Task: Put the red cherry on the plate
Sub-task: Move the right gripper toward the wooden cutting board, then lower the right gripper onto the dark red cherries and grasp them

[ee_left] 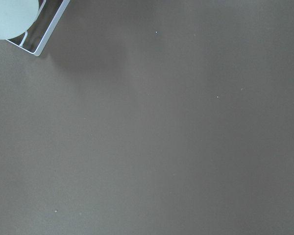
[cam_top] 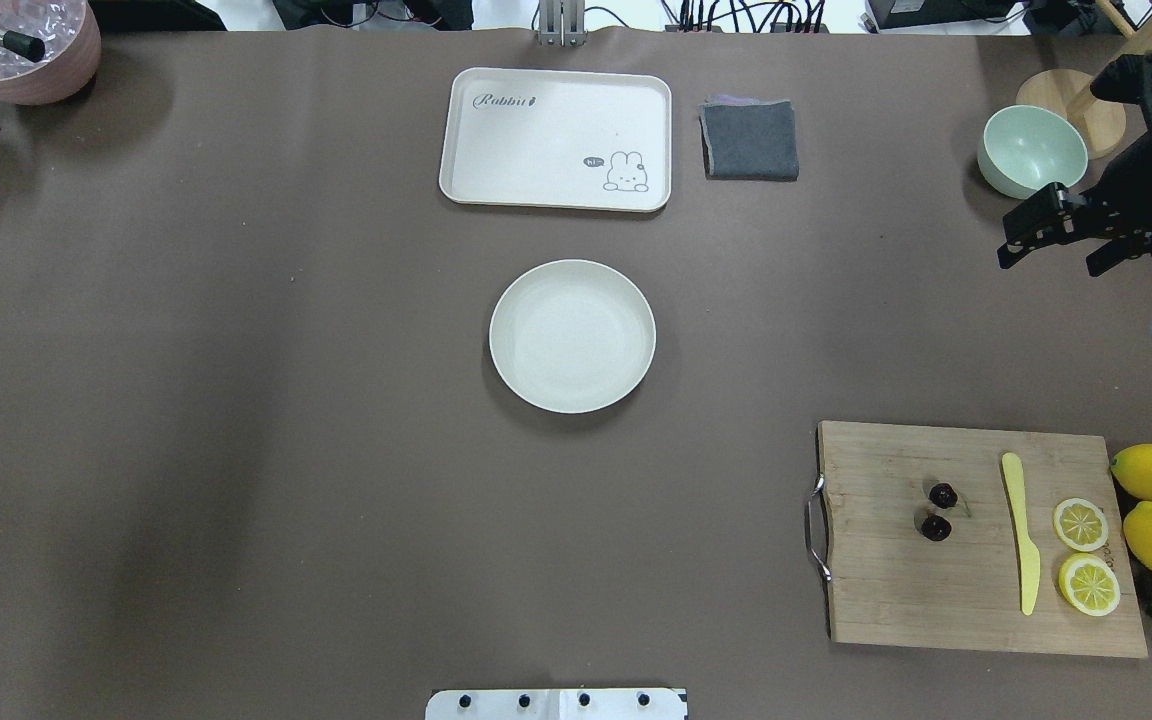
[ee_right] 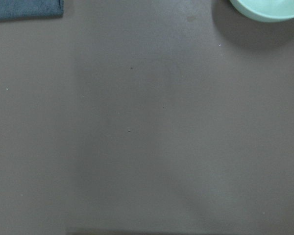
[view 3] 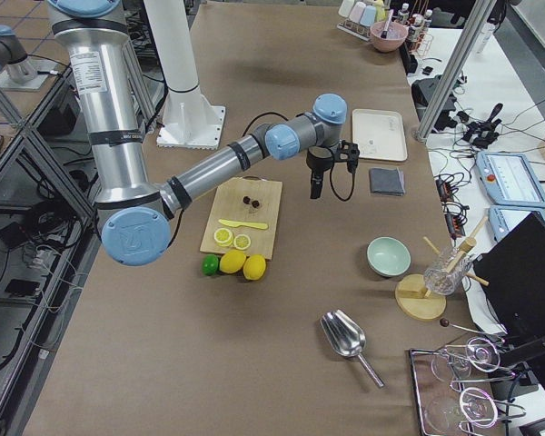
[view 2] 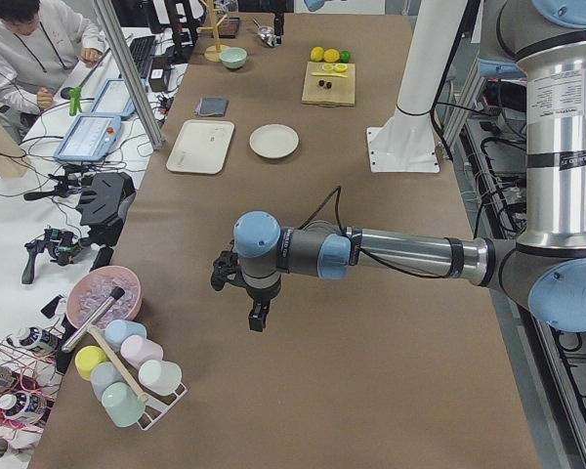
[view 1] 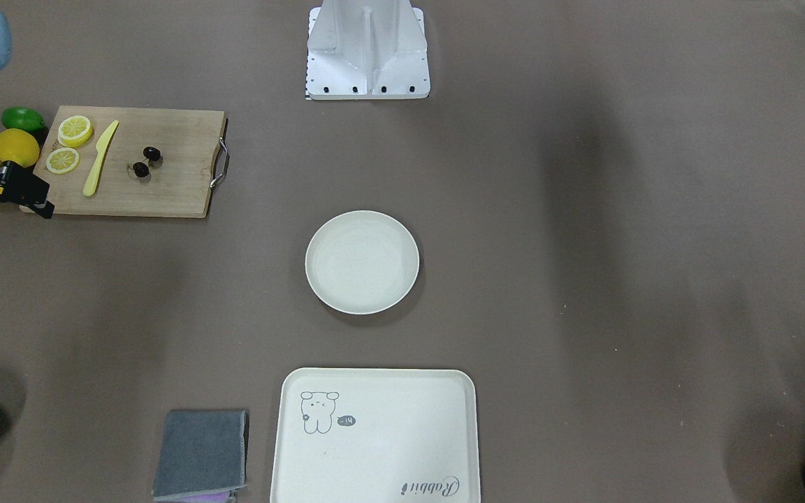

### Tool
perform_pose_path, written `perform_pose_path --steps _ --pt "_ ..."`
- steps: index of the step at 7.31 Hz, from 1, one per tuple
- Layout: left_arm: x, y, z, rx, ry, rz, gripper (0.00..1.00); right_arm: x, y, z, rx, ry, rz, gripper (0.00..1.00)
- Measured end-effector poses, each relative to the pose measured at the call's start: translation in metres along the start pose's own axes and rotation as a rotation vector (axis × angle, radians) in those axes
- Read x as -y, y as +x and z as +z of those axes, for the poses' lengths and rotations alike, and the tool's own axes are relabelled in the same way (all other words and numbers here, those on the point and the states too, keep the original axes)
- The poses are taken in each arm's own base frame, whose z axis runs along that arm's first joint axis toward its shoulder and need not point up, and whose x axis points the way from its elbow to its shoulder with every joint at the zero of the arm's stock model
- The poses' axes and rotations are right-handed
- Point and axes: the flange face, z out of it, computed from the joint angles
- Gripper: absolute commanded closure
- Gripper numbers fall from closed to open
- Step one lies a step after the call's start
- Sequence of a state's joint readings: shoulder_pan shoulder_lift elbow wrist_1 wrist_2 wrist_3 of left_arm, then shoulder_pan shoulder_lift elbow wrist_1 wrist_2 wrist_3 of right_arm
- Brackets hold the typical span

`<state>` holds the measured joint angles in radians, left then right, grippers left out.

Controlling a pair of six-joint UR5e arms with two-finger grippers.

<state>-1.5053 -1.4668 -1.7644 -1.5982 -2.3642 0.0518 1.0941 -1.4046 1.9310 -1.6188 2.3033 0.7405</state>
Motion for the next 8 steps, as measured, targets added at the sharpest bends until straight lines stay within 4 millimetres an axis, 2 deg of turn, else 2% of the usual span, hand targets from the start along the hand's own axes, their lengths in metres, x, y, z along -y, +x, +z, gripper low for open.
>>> perform_pose_path --steps 2,5,7,8 --pt "0.000 0.001 -0.001 -0.001 0.002 -0.002 0.02 -0.028 -0.010 0.037 0.010 0.039 0.068 0.01" --pt "0.001 0.004 -0.003 0.001 0.008 0.007 0.02 -0.101 -0.015 0.084 -0.044 0.074 0.167 0.01" --pt "0.004 0.007 -0.006 0.005 0.015 0.015 0.02 -0.151 -0.042 0.119 -0.093 0.088 0.203 0.01" --pt "0.006 0.008 -0.007 0.008 0.018 0.020 0.02 -0.168 -0.055 0.133 -0.104 0.096 0.200 0.01"
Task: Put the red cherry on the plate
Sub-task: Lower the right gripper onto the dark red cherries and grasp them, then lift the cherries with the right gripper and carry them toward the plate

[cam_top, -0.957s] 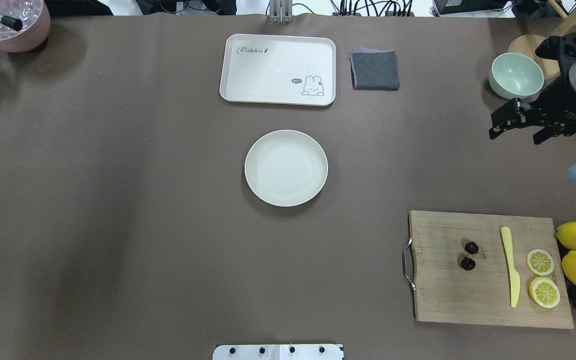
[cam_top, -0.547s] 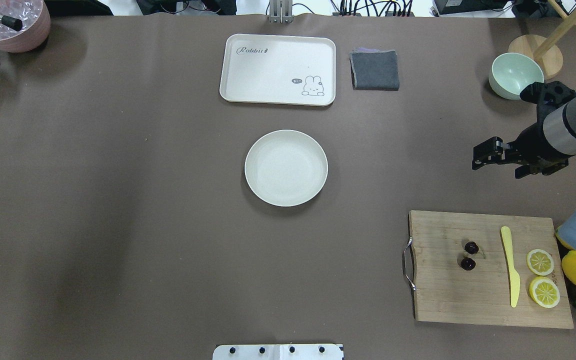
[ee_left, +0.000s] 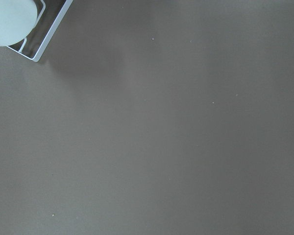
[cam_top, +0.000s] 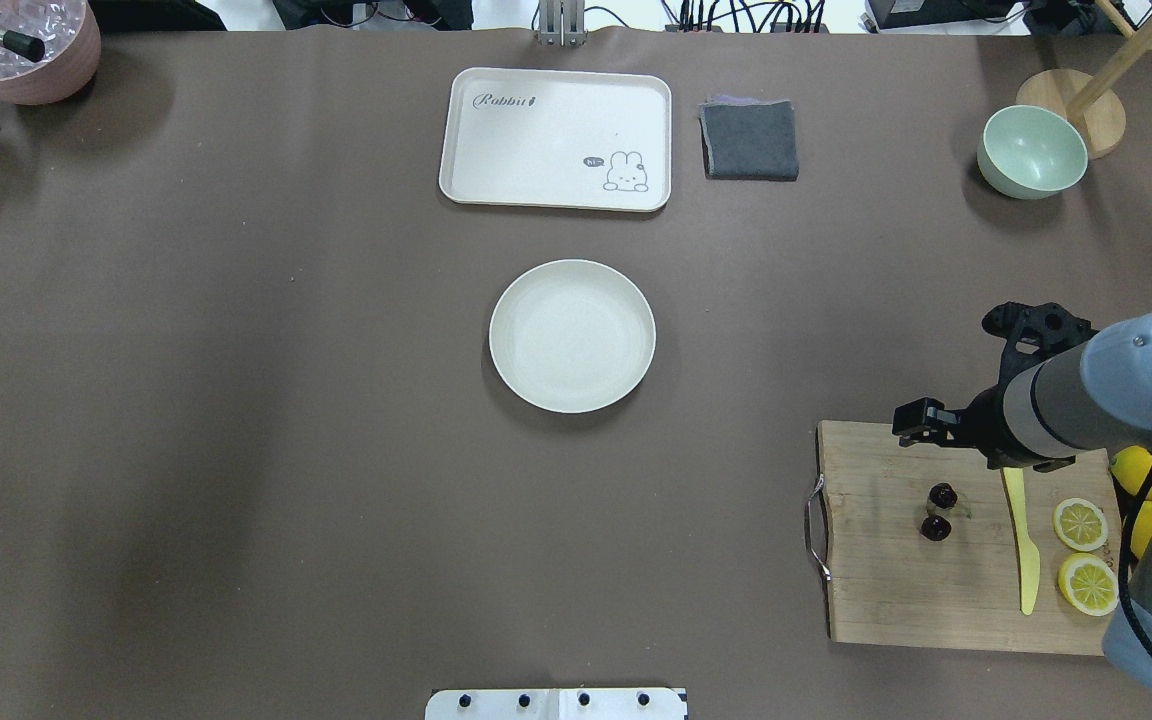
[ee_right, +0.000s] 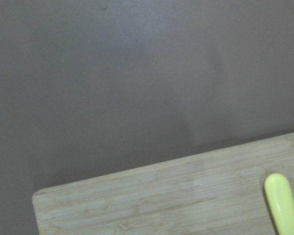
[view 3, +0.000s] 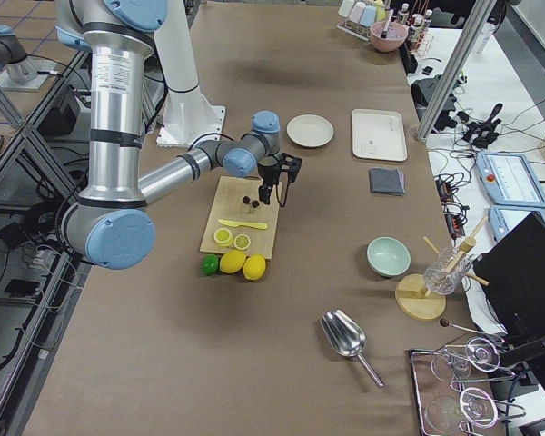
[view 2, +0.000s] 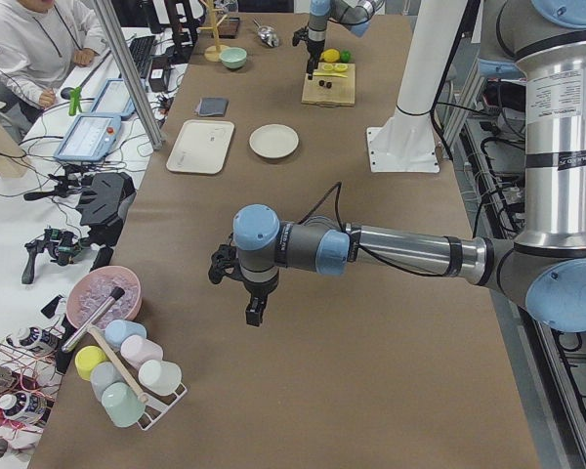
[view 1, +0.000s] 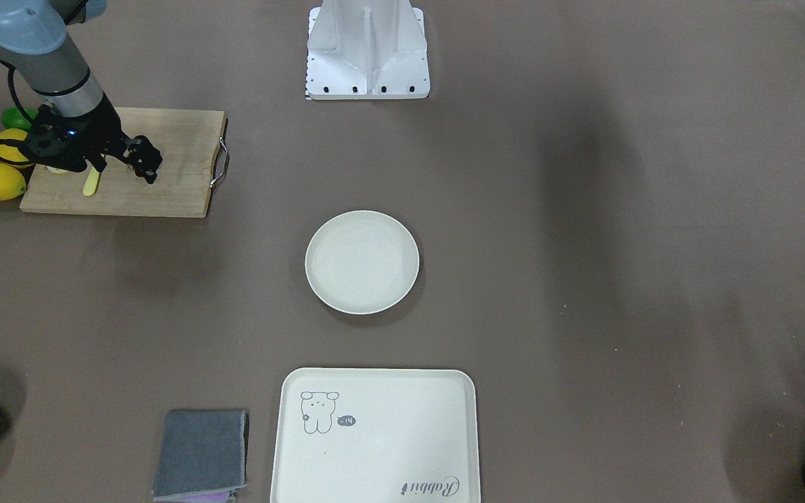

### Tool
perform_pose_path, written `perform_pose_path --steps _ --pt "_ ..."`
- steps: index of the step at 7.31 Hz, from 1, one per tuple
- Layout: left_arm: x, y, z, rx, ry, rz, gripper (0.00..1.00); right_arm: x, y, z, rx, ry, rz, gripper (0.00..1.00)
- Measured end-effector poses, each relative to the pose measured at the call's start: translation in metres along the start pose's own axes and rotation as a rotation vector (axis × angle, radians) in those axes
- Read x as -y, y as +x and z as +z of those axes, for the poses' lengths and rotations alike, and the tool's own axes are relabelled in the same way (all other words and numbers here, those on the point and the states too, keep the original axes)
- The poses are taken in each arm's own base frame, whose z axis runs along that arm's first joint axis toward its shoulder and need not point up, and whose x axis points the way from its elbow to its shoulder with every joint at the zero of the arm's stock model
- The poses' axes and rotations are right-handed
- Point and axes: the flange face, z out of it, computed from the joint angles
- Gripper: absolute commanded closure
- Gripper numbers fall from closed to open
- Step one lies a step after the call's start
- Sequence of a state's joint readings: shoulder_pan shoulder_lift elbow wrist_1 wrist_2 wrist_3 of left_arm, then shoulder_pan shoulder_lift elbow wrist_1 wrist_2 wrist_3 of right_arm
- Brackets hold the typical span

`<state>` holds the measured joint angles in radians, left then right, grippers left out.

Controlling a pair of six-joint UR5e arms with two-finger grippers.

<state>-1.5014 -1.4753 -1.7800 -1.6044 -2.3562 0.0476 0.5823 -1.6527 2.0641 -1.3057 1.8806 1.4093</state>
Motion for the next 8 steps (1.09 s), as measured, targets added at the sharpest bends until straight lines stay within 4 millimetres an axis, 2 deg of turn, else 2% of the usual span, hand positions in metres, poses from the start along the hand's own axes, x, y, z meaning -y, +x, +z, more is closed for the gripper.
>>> perform_pose_path --steps 2,5,6,8 --pt "0.004 0.003 -0.001 0.003 0.002 0.006 0.02 -0.022 -0.007 0.015 -0.019 0.010 -0.025 0.01" --pt "0.011 0.010 -0.003 0.004 0.008 -0.010 0.02 -0.040 -0.001 0.033 -0.061 0.024 -0.061 0.01" --pt "0.014 0.012 -0.004 0.008 0.011 -0.008 0.02 -0.043 0.005 0.037 -0.075 0.026 -0.066 0.10" --pt "0.016 0.015 -0.004 0.011 0.011 -0.005 0.02 -0.045 0.008 0.040 -0.086 0.029 -0.071 0.59"
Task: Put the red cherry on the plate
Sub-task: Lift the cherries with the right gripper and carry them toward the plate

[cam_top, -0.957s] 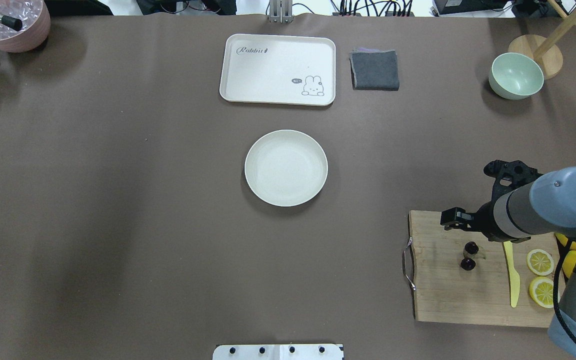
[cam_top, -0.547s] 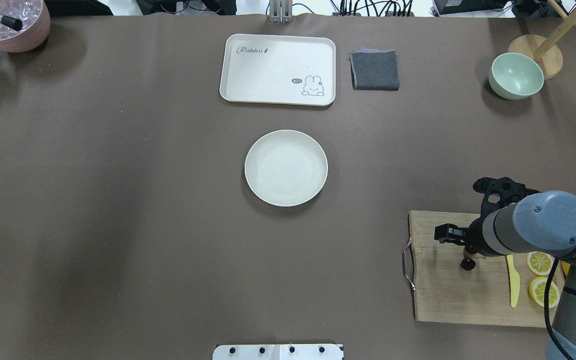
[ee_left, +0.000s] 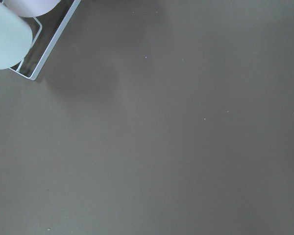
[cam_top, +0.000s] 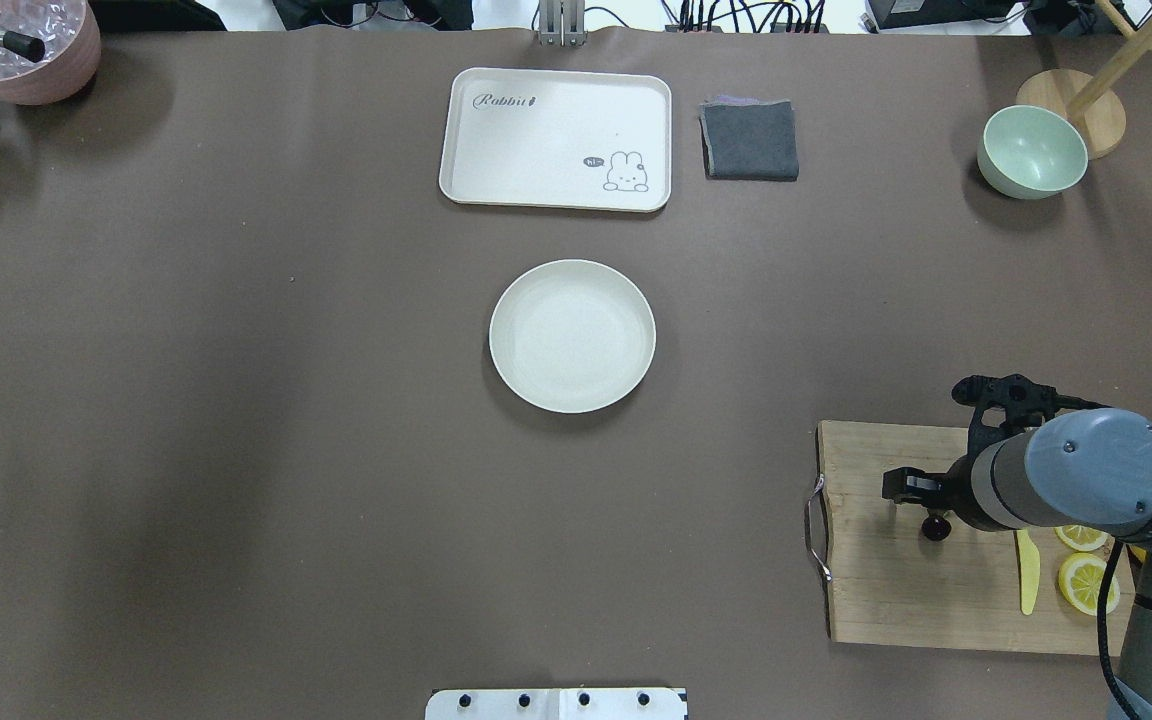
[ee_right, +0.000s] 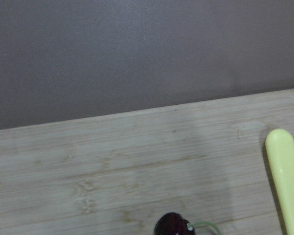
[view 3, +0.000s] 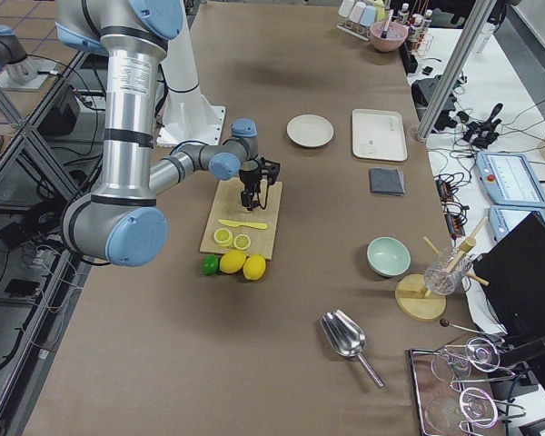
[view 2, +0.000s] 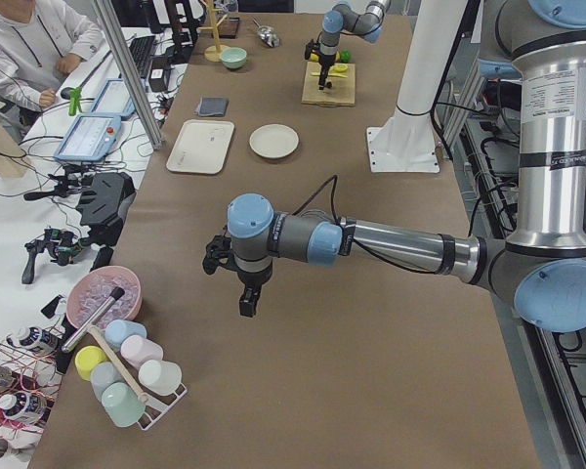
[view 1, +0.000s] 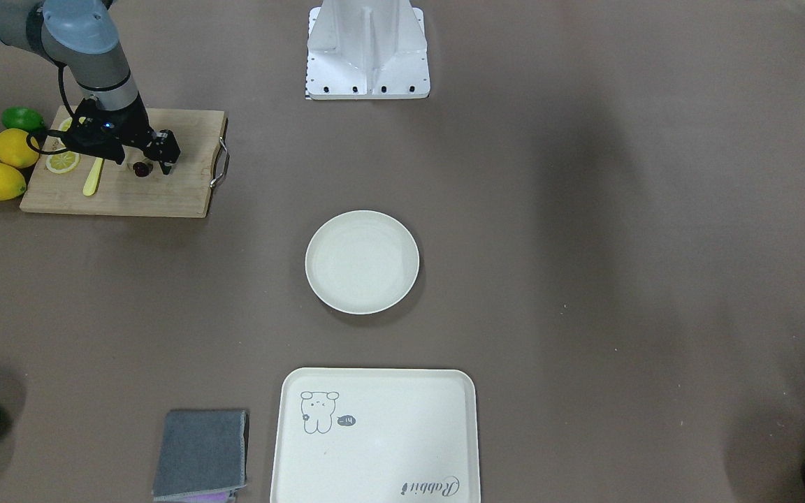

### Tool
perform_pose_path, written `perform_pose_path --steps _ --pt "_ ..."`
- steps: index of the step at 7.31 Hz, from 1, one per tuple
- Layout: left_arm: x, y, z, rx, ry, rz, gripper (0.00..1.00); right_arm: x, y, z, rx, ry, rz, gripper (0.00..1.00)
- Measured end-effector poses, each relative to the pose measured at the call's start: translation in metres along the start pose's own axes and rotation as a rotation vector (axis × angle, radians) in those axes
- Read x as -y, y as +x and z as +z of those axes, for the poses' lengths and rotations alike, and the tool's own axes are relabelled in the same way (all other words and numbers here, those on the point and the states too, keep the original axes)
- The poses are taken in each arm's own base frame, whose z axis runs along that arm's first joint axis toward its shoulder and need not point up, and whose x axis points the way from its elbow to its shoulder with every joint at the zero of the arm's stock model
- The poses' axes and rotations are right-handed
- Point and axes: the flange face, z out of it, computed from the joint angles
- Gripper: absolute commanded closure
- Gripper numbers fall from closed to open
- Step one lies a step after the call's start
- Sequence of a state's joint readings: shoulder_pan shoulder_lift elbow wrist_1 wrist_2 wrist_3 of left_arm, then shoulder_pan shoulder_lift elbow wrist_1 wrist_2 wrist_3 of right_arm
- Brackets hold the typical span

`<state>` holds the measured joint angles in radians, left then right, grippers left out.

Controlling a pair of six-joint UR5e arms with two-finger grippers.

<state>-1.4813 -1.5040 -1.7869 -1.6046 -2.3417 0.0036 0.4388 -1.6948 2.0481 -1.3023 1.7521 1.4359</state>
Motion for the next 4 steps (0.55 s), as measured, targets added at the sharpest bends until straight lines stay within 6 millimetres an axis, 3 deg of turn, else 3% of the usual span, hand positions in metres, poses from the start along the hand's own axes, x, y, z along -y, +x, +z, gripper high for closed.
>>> perform_pose_path --steps 2,4 --pt "0.0005 0.0007 0.0005 0.001 -0.001 0.002 0.02 0.0000 -0.0032 -0.0005 0.005 0.002 -0.006 1.00" --pt "0.0003 0.0003 0.0011 0.002 -0.002 0.003 0.02 0.0000 -0.0084 -0.0032 0.016 0.003 -0.013 1.00"
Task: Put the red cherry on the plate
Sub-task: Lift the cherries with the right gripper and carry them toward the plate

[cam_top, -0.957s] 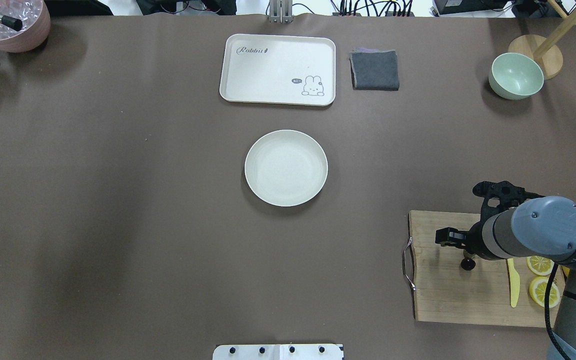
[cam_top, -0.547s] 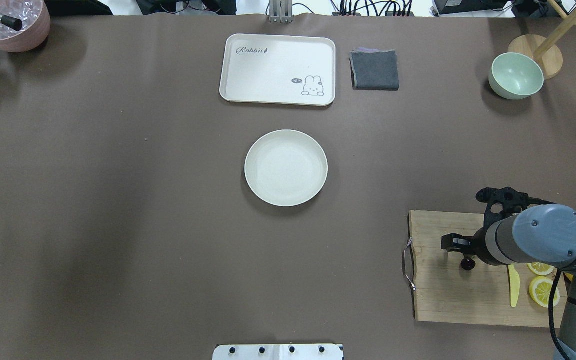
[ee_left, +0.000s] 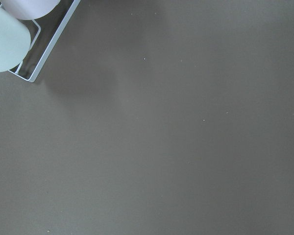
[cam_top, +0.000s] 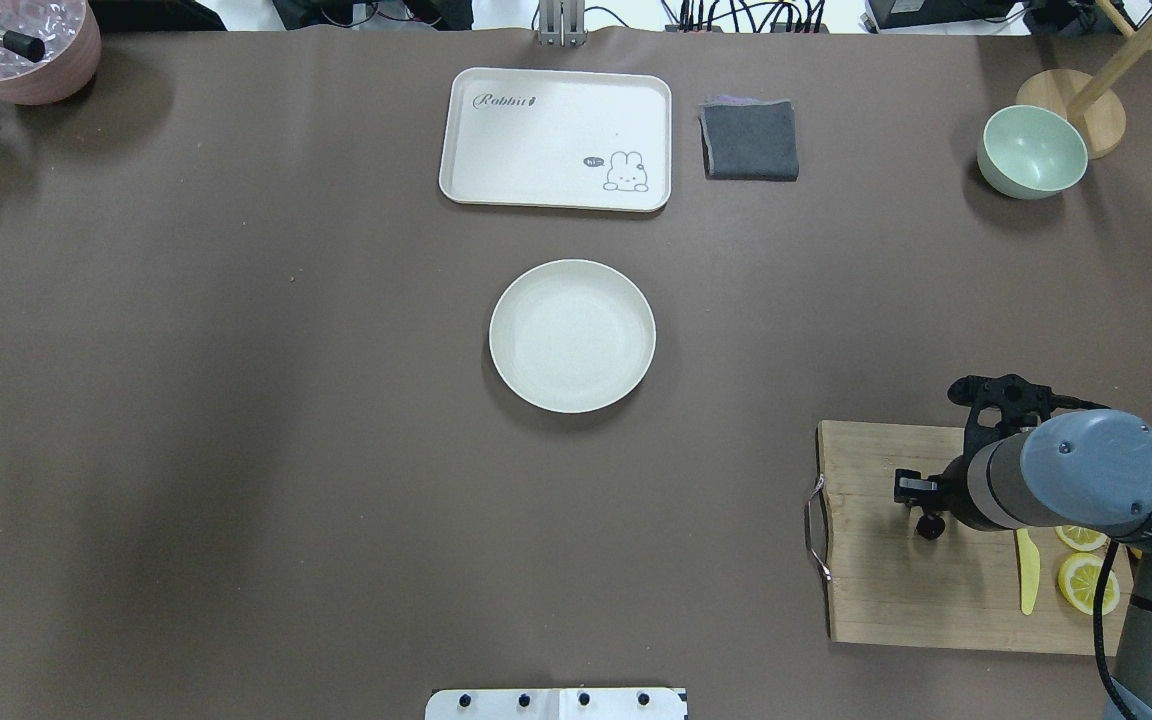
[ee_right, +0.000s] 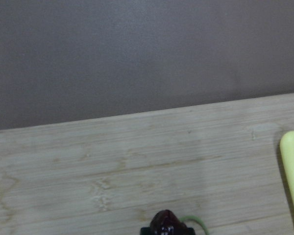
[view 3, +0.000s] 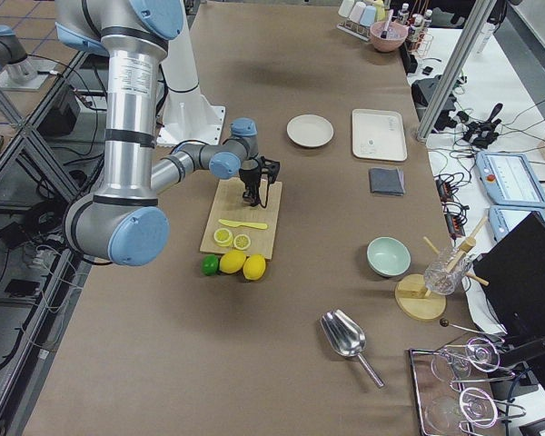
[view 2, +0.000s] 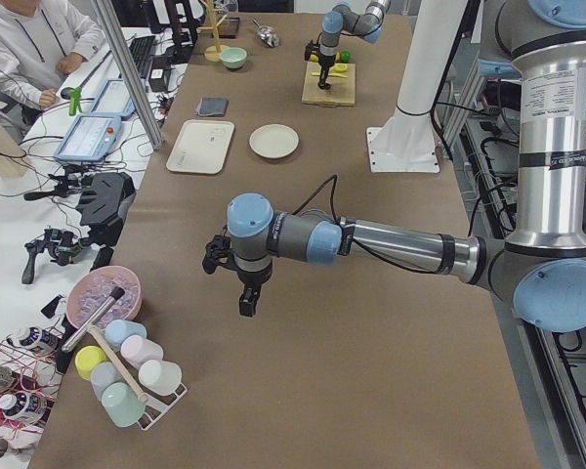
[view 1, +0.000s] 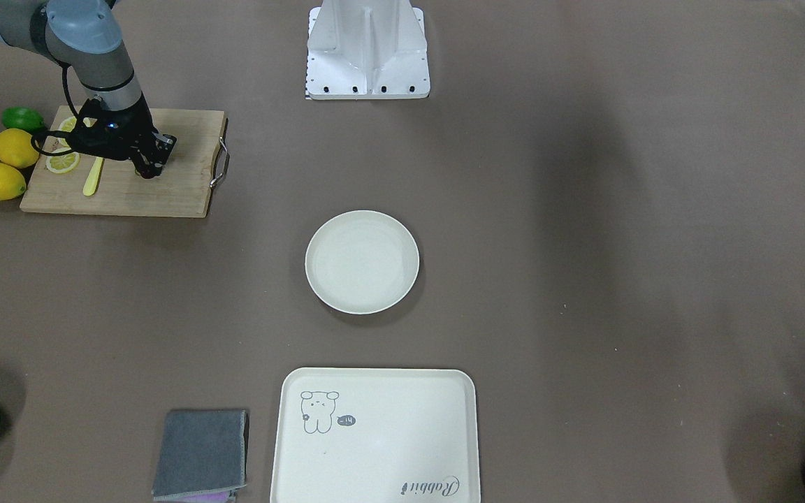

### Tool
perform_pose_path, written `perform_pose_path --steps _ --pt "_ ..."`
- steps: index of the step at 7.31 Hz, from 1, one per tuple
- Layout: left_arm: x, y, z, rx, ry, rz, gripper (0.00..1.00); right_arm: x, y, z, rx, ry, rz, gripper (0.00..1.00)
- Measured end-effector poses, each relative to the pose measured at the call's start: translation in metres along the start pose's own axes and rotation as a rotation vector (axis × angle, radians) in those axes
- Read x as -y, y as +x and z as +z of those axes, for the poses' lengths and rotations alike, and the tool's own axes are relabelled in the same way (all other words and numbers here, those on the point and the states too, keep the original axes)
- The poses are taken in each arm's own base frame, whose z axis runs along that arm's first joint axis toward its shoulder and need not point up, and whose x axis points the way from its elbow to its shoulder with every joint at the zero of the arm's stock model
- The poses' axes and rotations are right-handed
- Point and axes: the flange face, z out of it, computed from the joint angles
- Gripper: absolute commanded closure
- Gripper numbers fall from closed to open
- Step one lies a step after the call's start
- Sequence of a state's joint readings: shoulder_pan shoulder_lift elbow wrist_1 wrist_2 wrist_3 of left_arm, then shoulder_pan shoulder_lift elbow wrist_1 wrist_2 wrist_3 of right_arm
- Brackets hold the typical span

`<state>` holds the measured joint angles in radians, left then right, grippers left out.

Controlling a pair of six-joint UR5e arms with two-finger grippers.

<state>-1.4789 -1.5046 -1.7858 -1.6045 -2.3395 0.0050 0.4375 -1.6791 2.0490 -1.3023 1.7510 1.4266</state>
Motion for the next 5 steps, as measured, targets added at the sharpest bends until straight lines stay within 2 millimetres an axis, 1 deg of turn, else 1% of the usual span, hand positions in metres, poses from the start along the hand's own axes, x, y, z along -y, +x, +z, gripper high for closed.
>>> perform_pose_path --steps 1,2,3,4,5 --pt "-0.001 0.000 0.000 0.000 -0.001 0.000 0.02 0.002 -0.002 -0.004 0.009 0.001 0.002 1.00" --pt "-0.002 -0.001 0.001 0.000 -0.002 0.001 0.02 0.011 -0.009 -0.011 0.022 0.001 0.017 1.00" --pt "-0.003 -0.001 0.001 -0.001 -0.004 0.001 0.02 0.029 -0.024 -0.026 0.033 -0.004 0.044 1.00" --pt "-0.004 -0.002 0.002 -0.001 -0.005 0.002 0.02 0.054 -0.052 -0.053 0.043 -0.011 0.060 1.00" --pt "-0.005 -0.002 0.003 -0.001 -0.006 0.001 0.02 0.076 -0.087 -0.093 0.066 -0.016 0.059 1.00"
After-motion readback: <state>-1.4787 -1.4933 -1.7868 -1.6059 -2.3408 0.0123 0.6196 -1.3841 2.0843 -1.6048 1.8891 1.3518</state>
